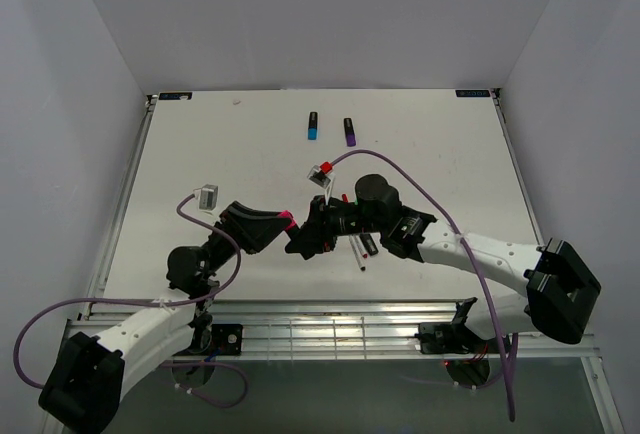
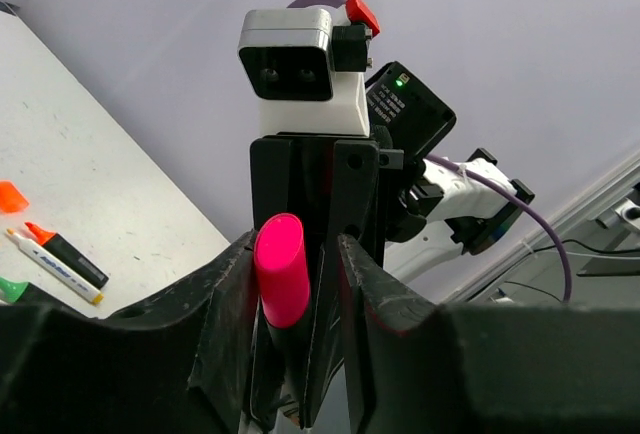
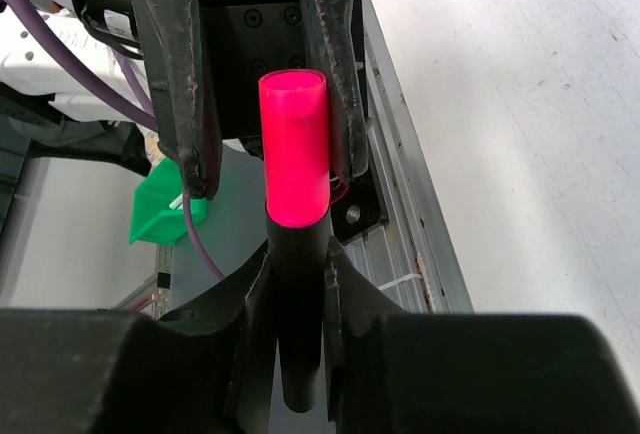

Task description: Open the pen caps

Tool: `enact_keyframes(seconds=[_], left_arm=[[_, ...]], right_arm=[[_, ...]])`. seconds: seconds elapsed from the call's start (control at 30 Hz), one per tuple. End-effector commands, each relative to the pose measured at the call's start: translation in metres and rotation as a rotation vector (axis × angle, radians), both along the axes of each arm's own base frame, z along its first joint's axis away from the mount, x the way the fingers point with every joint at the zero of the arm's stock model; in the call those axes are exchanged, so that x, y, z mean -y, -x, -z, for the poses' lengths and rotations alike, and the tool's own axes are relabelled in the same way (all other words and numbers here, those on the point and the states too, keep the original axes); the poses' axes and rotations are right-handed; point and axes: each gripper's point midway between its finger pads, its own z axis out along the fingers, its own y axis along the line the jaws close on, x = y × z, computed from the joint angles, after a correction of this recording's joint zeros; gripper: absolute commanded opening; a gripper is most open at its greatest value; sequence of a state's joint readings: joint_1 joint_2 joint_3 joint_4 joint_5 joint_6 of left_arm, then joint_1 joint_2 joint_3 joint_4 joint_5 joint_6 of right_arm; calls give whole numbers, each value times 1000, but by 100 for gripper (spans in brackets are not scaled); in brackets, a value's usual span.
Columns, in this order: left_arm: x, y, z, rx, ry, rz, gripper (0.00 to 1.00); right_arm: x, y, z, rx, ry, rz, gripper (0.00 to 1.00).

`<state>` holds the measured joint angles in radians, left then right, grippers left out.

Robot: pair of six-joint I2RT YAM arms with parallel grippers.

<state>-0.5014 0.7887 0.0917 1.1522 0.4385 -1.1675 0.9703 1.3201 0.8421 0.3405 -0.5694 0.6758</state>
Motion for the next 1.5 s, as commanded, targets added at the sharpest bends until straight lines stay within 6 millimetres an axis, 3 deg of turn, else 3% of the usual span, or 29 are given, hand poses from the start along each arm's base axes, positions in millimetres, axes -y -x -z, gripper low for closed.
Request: enact_keyframes(seconds=[0.0, 0.17, 0.37, 0.47, 0.53, 0.6, 0.73, 0.77, 0.8, 0.87, 0.93, 1.0, 1.07, 1.23, 1.4, 1.47], left_arm=[[5, 11, -13, 63, -4, 56, 47], [6, 12, -14, 68, -5, 59, 47], [5, 10, -12, 59, -3, 49, 29], [7, 10, -12, 61, -7, 64, 26], [7, 11, -13, 66, -4, 66, 17], [7, 12, -15, 80, -5, 68, 0], [4, 5, -17, 70, 9, 29, 0], [1, 0, -16, 50, 18, 0, 0], [-4, -4, -19, 26, 47, -33, 0], [-26, -29, -12, -87, 125, -197, 0], [-41, -36, -29, -52, 186, -287, 0], [-41, -53, -25, -106, 137, -334, 0], [-40, -67, -26, -157, 98, -372, 0], [-39, -78, -18, -234, 57, -404, 0], [-47, -85, -12, -265, 56, -461, 0], [-40, -89, -1, -270, -7, -451, 0]], right_arm=[[-5, -10, -15, 16, -30, 27, 8], [-6, -10, -21, 17, -45, 17, 8], [-6, -8, -22, 10, -56, 11, 8], [-7, -9, -22, 7, -56, 8, 8], [-8, -9, -23, 6, -59, 5, 8], [-8, -9, -22, 2, -55, 3, 8], [-5, -6, -9, -14, -28, -2, 8], [-1, -4, 4, -32, 7, 0, 8], [1, -4, 11, -38, 29, 7, 8], [8, -1, 32, -49, 75, 13, 8], [12, 1, 44, -44, 101, 14, 8], [22, -3, 65, -52, 206, 59, 8], [33, -22, 82, 16, 328, 179, 8], [58, -47, 91, 95, 452, 347, 8], [58, -53, 105, 116, 527, 376, 8], [54, -53, 109, 119, 535, 389, 8]])
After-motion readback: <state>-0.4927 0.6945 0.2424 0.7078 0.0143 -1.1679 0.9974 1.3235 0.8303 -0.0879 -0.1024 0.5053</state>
